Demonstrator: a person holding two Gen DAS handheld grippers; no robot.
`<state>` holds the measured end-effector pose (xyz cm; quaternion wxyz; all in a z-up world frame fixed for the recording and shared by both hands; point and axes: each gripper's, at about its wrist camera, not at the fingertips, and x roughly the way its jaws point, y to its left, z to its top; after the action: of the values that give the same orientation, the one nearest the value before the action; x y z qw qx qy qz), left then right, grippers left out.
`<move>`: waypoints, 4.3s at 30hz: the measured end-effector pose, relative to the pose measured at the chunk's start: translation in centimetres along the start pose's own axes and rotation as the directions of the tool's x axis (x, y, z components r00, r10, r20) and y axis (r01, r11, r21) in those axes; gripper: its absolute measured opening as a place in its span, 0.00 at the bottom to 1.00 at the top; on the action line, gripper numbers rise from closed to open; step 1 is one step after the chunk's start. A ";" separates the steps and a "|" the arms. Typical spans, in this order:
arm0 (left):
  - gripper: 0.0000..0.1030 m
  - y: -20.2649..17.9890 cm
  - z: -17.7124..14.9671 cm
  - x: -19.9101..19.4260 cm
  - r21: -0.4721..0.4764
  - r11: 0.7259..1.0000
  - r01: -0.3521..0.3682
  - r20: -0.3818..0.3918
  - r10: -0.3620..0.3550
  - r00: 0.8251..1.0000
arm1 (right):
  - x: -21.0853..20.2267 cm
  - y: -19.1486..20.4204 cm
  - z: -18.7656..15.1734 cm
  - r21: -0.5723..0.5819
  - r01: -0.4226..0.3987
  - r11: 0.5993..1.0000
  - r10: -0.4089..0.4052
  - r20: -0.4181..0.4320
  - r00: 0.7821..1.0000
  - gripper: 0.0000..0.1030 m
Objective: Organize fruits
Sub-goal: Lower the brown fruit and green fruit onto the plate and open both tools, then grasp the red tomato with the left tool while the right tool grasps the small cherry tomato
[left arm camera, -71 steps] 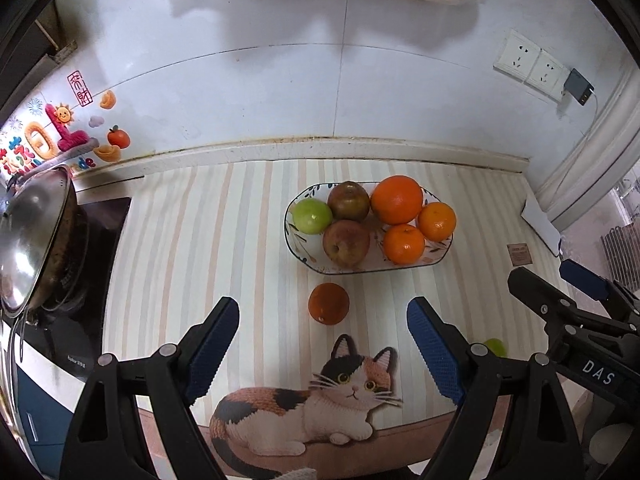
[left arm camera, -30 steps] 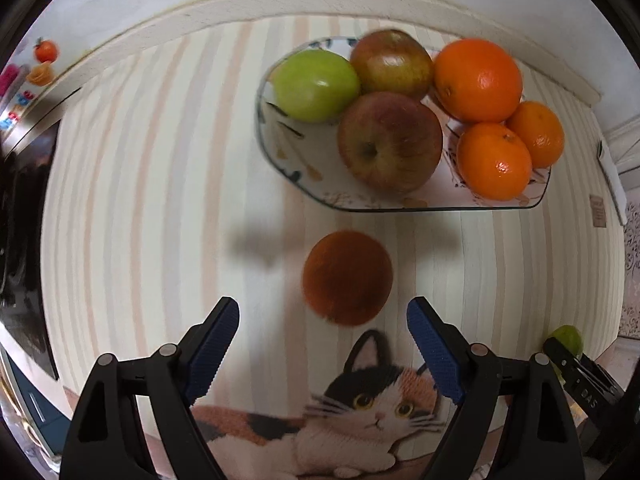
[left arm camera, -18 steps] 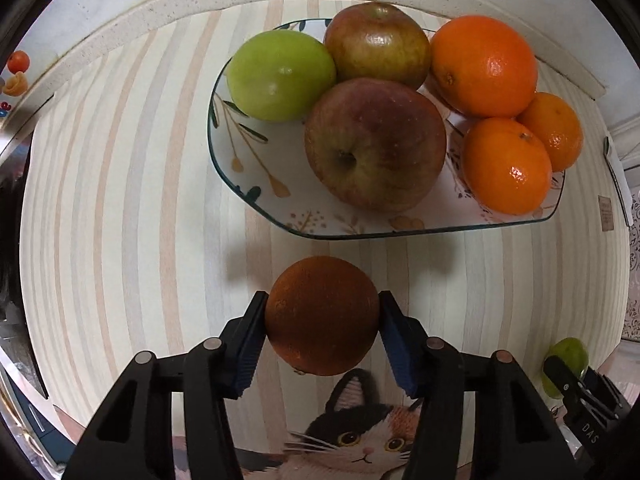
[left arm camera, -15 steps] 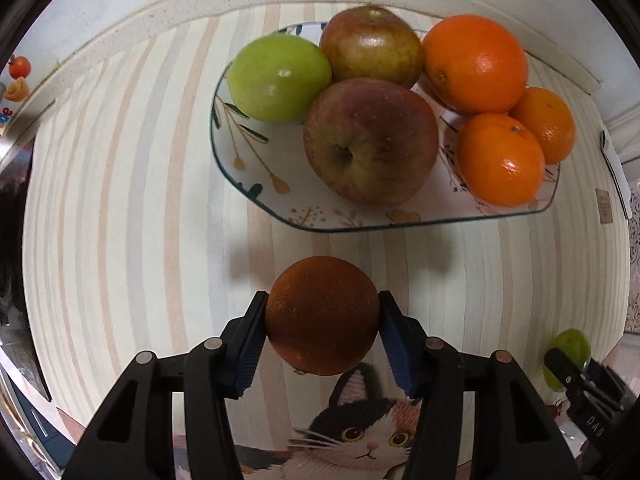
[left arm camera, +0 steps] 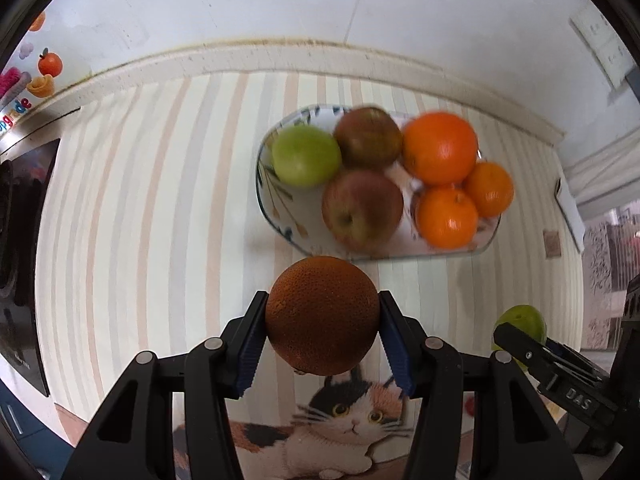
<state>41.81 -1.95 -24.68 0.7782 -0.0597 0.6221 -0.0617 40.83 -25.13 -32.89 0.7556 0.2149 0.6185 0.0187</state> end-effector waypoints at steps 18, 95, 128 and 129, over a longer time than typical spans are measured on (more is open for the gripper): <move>0.50 3.2 5.9 5.9 -0.075 0.997 0.025 -0.114 -0.034 0.993 | 2.9 9.6 11.6 -0.139 -0.008 0.990 0.003 -0.036 0.999 0.61; 0.84 -1.7 -7.4 -15.9 0.057 0.993 -0.108 0.311 0.085 0.946 | -19.8 7.2 -8.0 -0.219 0.125 0.968 -0.028 0.401 0.916 0.91; 0.83 -16.0 -10.8 6.7 0.366 0.925 -0.102 -0.150 0.167 0.974 | -1.6 -15.0 -12.6 0.092 0.132 0.987 -0.132 -0.010 0.991 0.29; 0.83 -16.2 -10.6 6.8 0.373 0.923 -0.096 -0.152 0.162 0.975 | -1.7 -14.8 -12.7 0.081 0.140 0.987 -0.140 -0.008 0.990 0.26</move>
<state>32.64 -19.20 -30.83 0.7187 0.1321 0.6703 -0.1292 24.95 -35.19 -38.31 0.7449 0.2013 0.6333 -0.0592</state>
